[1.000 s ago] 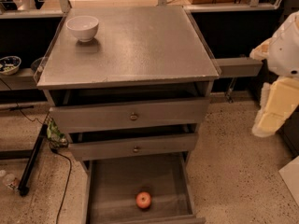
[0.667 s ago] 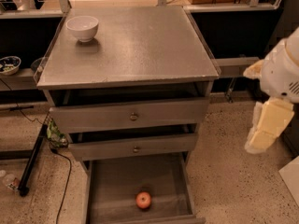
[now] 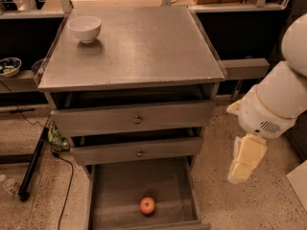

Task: Pick apple from bottom drawer and place on counter

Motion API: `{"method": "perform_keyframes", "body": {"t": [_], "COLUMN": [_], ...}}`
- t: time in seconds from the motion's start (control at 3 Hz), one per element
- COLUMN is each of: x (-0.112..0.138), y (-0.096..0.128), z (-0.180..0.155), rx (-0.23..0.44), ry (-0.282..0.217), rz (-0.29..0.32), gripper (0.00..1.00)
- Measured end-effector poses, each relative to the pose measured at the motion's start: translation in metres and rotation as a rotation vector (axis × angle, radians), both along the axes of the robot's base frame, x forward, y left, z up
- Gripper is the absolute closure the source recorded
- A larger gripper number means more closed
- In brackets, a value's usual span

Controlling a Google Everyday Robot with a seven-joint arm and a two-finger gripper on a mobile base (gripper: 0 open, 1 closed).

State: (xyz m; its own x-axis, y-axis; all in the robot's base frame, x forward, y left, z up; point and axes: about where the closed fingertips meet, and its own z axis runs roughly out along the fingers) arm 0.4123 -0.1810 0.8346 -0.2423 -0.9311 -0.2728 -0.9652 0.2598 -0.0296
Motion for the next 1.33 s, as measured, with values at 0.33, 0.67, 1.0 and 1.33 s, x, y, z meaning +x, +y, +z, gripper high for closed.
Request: {"method": "perform_keyframes", "body": {"t": [0.33,0.67,1.0,1.33], "x": [-0.004,-0.004,-0.001,0.011], "y": [0.011,0.011,0.012,0.014], "z": [-0.041,-0.041,-0.059,-0.089], "rx": [0.001,0.001,-0.004,-0.022], "ry": [0.066,0.066,0.095,0.118], "rz": [-0.007,-0.007,-0.028,-0.078], "gripper": [0.0,0.0,0.0,0.0]}}
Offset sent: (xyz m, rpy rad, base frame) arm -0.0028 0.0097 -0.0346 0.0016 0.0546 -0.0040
